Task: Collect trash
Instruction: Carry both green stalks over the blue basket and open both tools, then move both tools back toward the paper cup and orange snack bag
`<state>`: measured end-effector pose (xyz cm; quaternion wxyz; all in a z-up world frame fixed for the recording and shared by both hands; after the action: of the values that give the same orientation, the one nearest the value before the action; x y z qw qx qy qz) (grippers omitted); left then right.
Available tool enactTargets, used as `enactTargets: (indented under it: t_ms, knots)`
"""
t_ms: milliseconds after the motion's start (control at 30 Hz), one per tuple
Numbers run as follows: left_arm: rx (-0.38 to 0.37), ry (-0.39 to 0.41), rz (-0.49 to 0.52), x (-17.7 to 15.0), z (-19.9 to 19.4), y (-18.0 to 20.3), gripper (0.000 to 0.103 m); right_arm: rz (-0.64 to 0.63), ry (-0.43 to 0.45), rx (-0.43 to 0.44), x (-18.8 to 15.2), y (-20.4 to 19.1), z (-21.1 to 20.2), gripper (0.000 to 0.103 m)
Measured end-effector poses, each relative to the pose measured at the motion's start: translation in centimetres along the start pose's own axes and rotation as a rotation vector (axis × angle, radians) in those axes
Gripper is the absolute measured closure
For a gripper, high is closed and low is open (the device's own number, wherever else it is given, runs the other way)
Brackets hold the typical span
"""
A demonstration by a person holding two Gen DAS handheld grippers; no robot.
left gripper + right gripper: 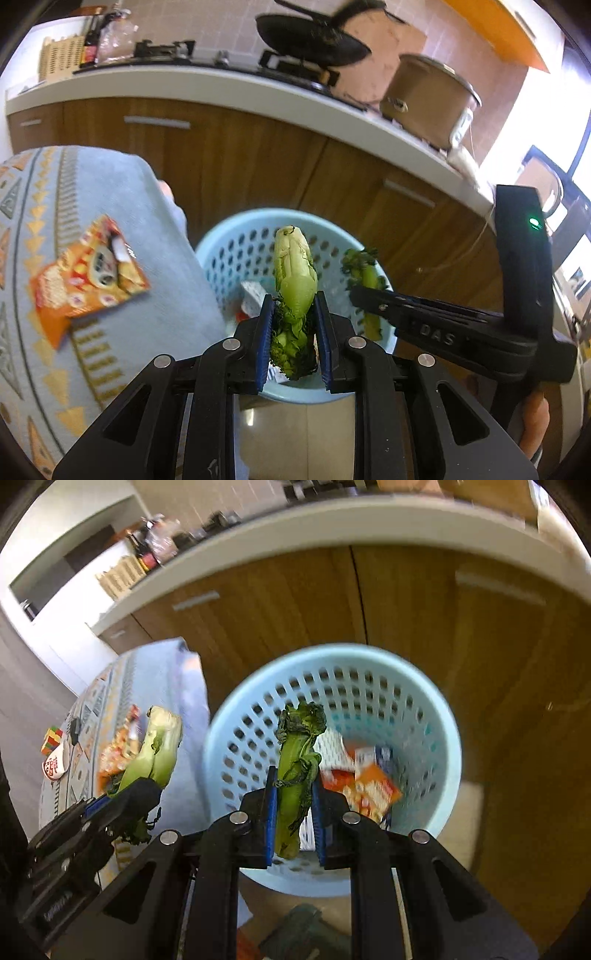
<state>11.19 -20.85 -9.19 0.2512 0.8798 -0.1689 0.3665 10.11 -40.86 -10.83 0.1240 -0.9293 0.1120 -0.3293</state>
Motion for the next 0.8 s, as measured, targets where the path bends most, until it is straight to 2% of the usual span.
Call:
enactTargets:
  t_ms: [67,167,200,233,300,367,400,433,800]
  knots:
    - [-0.01,-0.018,0.002,-0.3,0.8,0.3,0.083,0.029,-0.043,-0.013,-0.4,1.1,1.1,0.088]
    - [-0.005,-0.034,0.026,-0.7,1.5,0.7,0.083,0.049,-0.048,-0.014,-0.7,2.0,1.4,0.088]
    - [0.005,-0.032,0.036,-0.8,1.6,0.8,0.076,0.049,-0.049,-0.018,-0.7,2.2,1.3,0.087]
    - [0.011,-0.031,0.041,-0.8,1.7,0.8,0.06,0.05,-0.052,-0.024,-0.7,2.3,1.3,0.087]
    - [0.024,-0.008,0.048,-0.7,1.3,1.0,0.052,0.05,-0.053,-0.021,-0.7,2.5,1.3,0.083]
    - [0.03,0.0,0.069,-0.7,1.0,1.2,0.052,0.051,-0.044,-0.025,-0.6,2.6,1.2,0.067]
    - [0.037,0.001,0.078,-0.6,0.9,1.2,0.052,0.051,-0.037,-0.025,-0.5,2.6,1.0,0.052]
    - [0.044,0.005,0.082,-0.6,0.6,1.2,0.052,0.049,-0.02,-0.028,-0.5,2.5,0.7,0.05]
    - [0.079,0.074,0.039,0.2,-3.1,-0.9,0.052,-0.013,0.05,0.031,0.5,-0.6,-1.5,0.05]
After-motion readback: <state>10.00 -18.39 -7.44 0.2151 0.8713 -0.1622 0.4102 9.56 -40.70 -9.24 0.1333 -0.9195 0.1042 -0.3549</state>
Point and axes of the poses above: each gripper's, at about its wrist camera, not at the fingertips, and z roughly the way its jaws point, y to its right, x to its top, the point moved 1 cm from there along z, roughly the way its jaws point, and after that the axes turned 5 degrees about y, right-handed, at the moved point
